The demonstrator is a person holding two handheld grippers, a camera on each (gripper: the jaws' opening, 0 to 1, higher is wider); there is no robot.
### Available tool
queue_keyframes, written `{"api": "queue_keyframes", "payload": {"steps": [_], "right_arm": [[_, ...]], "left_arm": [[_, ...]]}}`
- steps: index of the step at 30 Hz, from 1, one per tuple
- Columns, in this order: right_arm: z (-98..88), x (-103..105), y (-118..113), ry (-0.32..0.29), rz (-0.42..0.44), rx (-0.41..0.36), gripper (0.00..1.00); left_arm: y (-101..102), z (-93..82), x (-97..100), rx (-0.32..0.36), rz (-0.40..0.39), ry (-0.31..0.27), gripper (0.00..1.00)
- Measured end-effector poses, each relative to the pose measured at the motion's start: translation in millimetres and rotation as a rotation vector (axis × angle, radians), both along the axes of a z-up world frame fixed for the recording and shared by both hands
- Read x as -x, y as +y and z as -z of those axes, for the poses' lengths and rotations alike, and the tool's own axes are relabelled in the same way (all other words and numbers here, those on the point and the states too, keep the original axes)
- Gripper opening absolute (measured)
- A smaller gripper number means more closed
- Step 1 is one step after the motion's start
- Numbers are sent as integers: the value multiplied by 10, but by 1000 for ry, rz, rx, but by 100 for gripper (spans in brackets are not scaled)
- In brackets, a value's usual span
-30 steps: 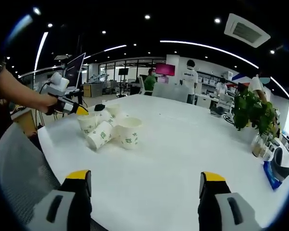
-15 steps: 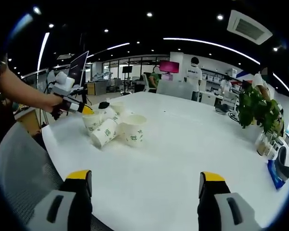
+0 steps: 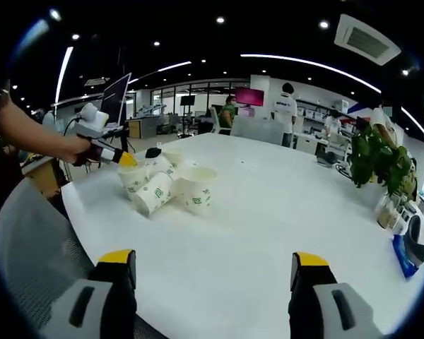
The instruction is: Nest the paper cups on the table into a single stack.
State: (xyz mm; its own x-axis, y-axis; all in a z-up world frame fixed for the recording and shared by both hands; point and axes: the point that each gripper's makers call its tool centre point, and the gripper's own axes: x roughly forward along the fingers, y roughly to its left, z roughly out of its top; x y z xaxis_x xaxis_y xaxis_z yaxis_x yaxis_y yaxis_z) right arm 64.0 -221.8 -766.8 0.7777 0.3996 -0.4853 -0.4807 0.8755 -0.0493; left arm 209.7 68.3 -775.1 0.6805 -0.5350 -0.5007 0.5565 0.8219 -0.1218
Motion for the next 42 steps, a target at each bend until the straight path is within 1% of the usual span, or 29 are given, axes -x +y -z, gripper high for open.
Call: {"api": "queue_keyframes", "payload": {"steps": [3, 5, 6, 9, 13, 20, 23, 27, 31, 35, 42], "right_arm": [[-1, 0, 2, -1, -2, 1, 92], [0, 1, 2, 0, -2, 1, 92], [-1, 1, 2, -1, -3, 1, 92], [-3, 0, 3, -2, -3, -1, 92], [-4, 1, 5, -3, -6, -1, 92], [-14, 6, 24, -5, -12, -2, 92], [-5, 9, 29, -4, -18, 1, 92], [-7, 15, 43, -1, -22, 4, 91], [-5, 20, 52, 1, -26, 7, 91], [9, 17, 40, 3, -26, 9, 91], [7, 16, 34, 2, -22, 11, 91]], "left_arm": [[-19, -24, 57, 19, 8, 4, 0], [-40, -69, 105, 30, 15, 0, 0], [-41, -55, 124, 33, 19, 0, 0], [-47, -92, 179, 34, 28, 0, 0], [-138, -226, 312, 54, 43, 7, 0], [-237, -336, 465, 75, 76, 18, 0], [-315, -371, 550, 83, 90, 32, 0], [-397, -394, 634, 97, 106, 52, 0], [-510, -368, 719, 105, 146, 72, 0], [-655, -374, 800, 123, 169, 87, 0], [-838, -307, 886, 129, 213, 113, 0]]}}
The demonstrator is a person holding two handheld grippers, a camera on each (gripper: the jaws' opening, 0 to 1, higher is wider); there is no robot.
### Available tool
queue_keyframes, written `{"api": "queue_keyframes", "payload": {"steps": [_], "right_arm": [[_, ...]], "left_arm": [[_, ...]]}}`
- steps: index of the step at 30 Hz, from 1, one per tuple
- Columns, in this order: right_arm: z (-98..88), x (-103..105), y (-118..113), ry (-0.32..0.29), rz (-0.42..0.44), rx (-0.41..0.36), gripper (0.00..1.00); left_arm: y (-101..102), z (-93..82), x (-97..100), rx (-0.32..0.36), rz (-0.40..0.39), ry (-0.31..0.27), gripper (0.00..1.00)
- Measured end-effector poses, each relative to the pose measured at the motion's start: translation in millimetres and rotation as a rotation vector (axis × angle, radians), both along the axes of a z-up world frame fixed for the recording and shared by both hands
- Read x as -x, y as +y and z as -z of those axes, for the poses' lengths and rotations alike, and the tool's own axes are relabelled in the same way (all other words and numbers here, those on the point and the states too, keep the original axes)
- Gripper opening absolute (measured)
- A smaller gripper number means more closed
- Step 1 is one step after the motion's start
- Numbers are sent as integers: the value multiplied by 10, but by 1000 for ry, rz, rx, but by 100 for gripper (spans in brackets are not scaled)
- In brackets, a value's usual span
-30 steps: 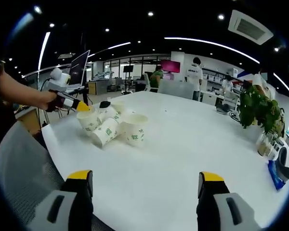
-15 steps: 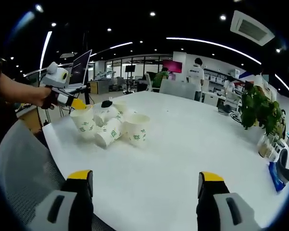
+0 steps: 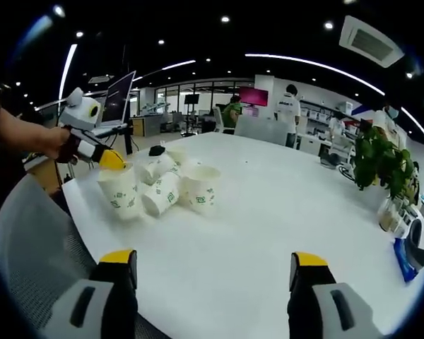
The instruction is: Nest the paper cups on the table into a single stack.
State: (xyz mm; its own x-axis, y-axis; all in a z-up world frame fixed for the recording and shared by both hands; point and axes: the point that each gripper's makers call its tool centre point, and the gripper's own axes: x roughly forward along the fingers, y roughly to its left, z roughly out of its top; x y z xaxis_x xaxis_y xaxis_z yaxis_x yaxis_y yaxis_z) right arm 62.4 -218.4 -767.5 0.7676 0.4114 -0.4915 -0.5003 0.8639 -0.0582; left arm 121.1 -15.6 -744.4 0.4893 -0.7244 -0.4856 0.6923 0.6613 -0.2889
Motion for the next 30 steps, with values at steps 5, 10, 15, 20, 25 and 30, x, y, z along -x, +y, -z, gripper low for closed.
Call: {"api": "queue_keyframes", "payload": {"steps": [5, 10, 15, 20, 25, 30], "right_arm": [[-2, -2, -2, -1, 2, -3, 90], [5, -4, -9, -1, 1, -4, 90], [4, -3, -10, 0, 3, -5, 90], [-1, 0, -9, 1, 5, -4, 90], [-5, -3, -17, -1, 9, -8, 90], [-1, -3, -17, -1, 7, -7, 90]], "left_arm": [[-128, 46, 50, -3, 20, 13, 0], [-202, 153, 73, -29, 31, 14, 0], [-252, 190, 45, -28, 16, 19, 0], [-304, 219, 25, -47, 13, 19, 0], [-310, 224, -7, -46, 12, 12, 0], [-269, 251, -37, -51, 2, 10, 1]]}}
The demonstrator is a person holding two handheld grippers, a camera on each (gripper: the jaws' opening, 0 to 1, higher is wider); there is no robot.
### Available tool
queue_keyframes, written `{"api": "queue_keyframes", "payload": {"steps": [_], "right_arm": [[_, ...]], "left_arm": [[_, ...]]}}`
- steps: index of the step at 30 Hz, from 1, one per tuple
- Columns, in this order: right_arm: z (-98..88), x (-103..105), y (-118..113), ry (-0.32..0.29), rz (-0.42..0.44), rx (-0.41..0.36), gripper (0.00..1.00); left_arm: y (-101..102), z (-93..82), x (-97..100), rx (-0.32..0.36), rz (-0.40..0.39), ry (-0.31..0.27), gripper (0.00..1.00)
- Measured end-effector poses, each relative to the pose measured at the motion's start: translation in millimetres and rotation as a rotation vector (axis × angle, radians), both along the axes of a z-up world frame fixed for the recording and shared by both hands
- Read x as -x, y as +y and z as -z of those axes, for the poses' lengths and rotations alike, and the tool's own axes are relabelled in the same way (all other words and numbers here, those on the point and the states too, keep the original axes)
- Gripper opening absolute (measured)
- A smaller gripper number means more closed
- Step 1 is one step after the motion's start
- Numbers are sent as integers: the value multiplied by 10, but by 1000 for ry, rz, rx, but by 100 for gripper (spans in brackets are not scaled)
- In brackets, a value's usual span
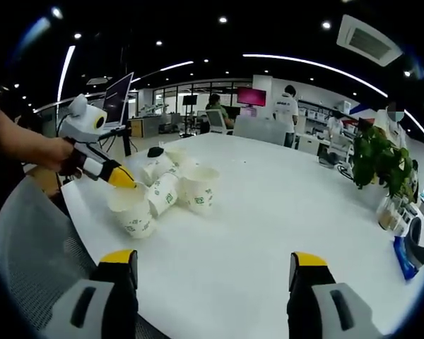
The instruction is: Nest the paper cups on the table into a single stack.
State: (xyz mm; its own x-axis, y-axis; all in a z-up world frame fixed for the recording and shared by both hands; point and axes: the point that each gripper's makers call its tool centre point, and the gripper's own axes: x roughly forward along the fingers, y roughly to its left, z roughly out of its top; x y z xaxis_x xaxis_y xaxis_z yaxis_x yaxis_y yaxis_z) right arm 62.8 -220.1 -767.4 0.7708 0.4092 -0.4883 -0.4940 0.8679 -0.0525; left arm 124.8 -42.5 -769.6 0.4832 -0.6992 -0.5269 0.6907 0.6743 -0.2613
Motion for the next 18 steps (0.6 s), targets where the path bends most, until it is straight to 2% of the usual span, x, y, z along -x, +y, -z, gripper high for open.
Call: {"api": "queue_keyframes", "payload": {"steps": [18], "right_arm": [[-10, -1, 7, -3, 2, -1, 90]], "left_arm": [[91, -127, -180, -8, -27, -76, 12]]}}
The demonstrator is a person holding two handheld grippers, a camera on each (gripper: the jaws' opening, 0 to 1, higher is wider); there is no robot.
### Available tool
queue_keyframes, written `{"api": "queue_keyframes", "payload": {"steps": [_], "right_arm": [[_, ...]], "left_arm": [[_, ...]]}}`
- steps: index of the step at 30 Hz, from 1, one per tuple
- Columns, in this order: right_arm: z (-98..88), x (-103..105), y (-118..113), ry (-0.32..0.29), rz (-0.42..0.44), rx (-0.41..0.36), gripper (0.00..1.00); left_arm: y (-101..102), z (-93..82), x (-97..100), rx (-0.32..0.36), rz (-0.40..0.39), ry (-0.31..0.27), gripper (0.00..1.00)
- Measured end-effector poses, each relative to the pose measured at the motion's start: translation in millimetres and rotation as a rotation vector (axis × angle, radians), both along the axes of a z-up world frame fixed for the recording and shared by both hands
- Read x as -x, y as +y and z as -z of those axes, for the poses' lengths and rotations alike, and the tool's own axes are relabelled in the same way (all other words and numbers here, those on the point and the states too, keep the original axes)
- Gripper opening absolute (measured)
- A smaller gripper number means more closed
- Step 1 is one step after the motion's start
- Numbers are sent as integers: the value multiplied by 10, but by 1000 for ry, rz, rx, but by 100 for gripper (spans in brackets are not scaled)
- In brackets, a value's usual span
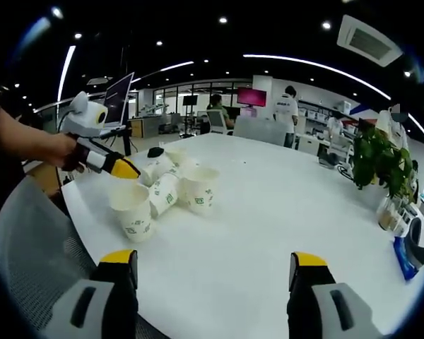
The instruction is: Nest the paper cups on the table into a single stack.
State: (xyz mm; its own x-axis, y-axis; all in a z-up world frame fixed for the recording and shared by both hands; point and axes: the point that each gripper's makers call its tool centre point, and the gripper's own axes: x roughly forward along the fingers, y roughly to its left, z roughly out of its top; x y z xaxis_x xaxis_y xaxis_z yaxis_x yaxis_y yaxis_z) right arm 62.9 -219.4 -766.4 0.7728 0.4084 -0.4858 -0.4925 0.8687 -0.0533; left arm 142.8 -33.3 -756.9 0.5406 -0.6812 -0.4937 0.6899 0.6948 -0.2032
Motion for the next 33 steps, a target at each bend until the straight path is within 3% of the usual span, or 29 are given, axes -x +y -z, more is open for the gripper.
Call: {"api": "queue_keyframes", "payload": {"steps": [16, 33], "right_arm": [[-2, -3, 2, -2, -2, -14, 91], [12, -1, 0, 6, -4, -19, 91]], "left_arm": [[19, -44, -411, -53, 19, -75, 23], [-137, -81, -754, -78, 38, -90, 27]]}}
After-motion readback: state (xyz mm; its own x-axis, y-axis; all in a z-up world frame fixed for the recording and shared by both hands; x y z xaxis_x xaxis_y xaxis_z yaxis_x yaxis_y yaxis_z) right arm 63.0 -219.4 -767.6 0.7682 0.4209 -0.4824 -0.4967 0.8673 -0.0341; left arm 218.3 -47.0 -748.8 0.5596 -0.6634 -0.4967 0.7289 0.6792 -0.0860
